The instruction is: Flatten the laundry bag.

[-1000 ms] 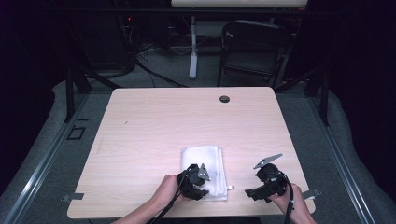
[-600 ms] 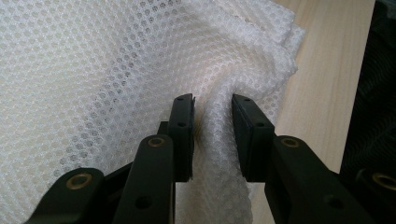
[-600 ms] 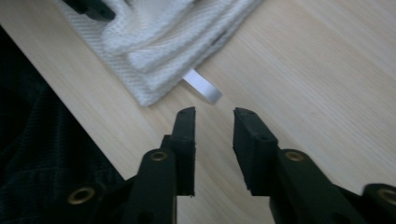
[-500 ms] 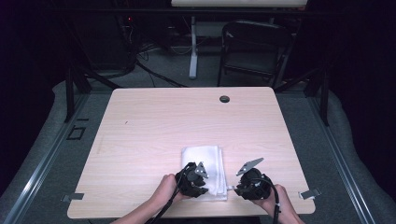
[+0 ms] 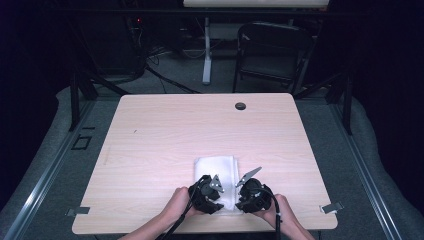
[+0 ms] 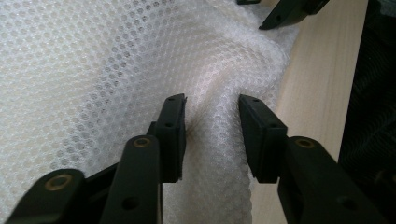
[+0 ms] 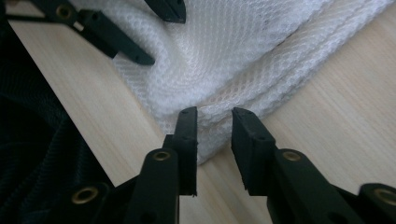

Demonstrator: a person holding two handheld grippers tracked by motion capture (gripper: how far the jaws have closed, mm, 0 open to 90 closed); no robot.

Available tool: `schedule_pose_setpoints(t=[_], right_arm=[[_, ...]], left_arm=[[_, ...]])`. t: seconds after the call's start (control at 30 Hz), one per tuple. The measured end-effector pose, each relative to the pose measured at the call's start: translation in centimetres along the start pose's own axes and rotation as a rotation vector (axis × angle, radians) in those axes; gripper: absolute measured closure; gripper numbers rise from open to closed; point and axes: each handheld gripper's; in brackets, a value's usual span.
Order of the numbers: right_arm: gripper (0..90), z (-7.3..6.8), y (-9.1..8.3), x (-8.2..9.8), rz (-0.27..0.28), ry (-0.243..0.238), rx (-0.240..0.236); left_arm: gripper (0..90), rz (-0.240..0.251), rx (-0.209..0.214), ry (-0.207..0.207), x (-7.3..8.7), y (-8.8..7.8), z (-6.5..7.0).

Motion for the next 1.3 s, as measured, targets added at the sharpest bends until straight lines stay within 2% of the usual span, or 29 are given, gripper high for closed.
schedule_pose_setpoints(t=[0.07,0.13,0.17,0.23,0.3,0.43,0.57,0.67,0.73,0.77,0.97,1.0,1.1,1.17,1.3], right_arm=[[70.6,0.3,0.1,-0.1,0.004,0.014,-0.027],[75.2,0.6,0.3,-0.1,0.012,0.031,-0.033],[75.2,0.6,0.3,-0.1,0.012,0.031,-0.033],[81.4,0.7,0.4,-0.2,0.017,0.033,-0.040],[87.7,0.7,0.5,-0.2,0.027,0.033,-0.039],[87.9,0.7,0.6,-0.2,0.034,0.043,-0.051],[87.0,0.8,0.4,-0.1,0.013,0.028,-0.040],[87.3,0.7,0.3,-0.1,0.019,0.032,-0.046],[87.5,0.5,0.3,0.0,0.007,0.015,-0.029],[87.7,0.4,0.4,0.1,0.029,0.029,-0.034],[87.7,0.3,0.2,0.3,0.019,0.016,-0.022],[87.8,0.3,0.0,0.3,-0.008,-0.002,-0.019],[90.0,0.0,0.0,0.4,-0.012,-0.010,-0.011],[90.0,-0.1,0.3,0.4,-0.043,-0.020,0.002],[90.0,-0.2,0.8,0.3,-0.059,-0.035,0.032]], left_arm=[[54.6,-0.003,0.001,0.011,-0.1,0.0,0.2],[49.4,-0.005,-0.025,0.040,-0.4,0.0,0.7],[49.4,-0.010,-0.041,0.055,-0.5,0.1,1.0],[48.4,-0.012,-0.067,0.074,-0.5,0.1,1.3],[51.9,-0.005,-0.081,0.087,-0.6,0.1,1.4],[67.4,0.013,-0.091,0.092,-0.7,0.2,1.3],[77.7,0.028,-0.084,0.076,-0.5,0.1,1.0],[78.5,0.035,-0.071,0.058,-0.4,0.0,0.8],[78.7,0.041,-0.065,0.045,-0.3,0.0,0.7],[78.7,0.043,-0.061,0.038,-0.3,0.0,0.7],[79.4,0.047,-0.047,0.013,-0.2,-0.1,0.4],[79.5,0.049,-0.046,0.009,-0.2,-0.1,0.4],[79.5,0.049,-0.039,-0.003,-0.2,0.0,0.3],[79.4,0.049,-0.036,-0.004,-0.1,0.0,0.3],[78.3,0.057,-0.027,-0.013,-0.2,-0.3,0.1]])
Point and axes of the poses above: each handheld gripper's, and its own axes: y roughly forward along the jaws, x roughly out of its underside, z roughly to its right, and after that the axes turned 12 degrees about -x, right-handed
